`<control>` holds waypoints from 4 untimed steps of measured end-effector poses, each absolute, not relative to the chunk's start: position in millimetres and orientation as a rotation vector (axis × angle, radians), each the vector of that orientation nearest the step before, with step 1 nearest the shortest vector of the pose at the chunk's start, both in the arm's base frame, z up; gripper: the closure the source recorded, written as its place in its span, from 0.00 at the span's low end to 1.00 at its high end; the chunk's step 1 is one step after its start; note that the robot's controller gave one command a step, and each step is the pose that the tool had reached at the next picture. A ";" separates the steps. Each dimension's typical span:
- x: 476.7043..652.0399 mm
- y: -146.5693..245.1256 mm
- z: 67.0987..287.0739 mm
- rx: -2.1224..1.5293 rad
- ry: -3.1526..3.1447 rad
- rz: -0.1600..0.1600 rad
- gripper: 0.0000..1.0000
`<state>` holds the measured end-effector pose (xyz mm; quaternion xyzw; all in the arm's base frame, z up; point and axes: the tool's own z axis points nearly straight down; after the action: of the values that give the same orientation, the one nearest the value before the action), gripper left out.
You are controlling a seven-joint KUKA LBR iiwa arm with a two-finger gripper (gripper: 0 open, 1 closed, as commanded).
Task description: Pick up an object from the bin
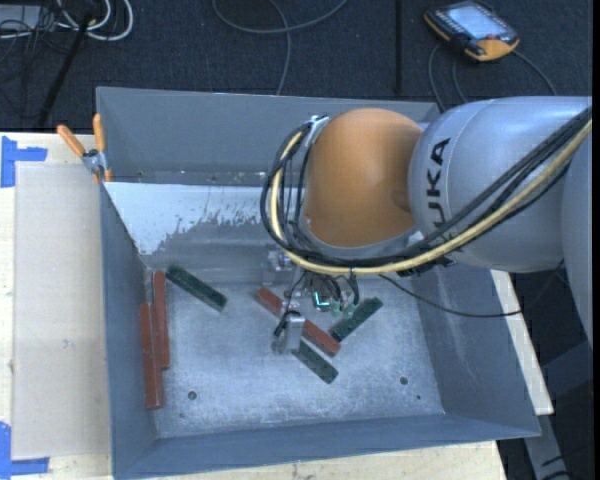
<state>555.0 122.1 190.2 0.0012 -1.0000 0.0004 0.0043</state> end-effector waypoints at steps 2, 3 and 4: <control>570.9 93.8 154.9 0.054 -3.149 -0.005 0.00; 579.4 66.1 86.2 -0.092 -3.144 -0.001 0.00; 592.4 76.9 70.7 -0.215 -3.136 -0.002 1.00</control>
Offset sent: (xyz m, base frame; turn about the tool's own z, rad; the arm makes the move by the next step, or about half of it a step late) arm 0.0313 -0.0767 -0.1000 -0.0647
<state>592.4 76.9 70.7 -0.0685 -0.9976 -0.0007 -0.0009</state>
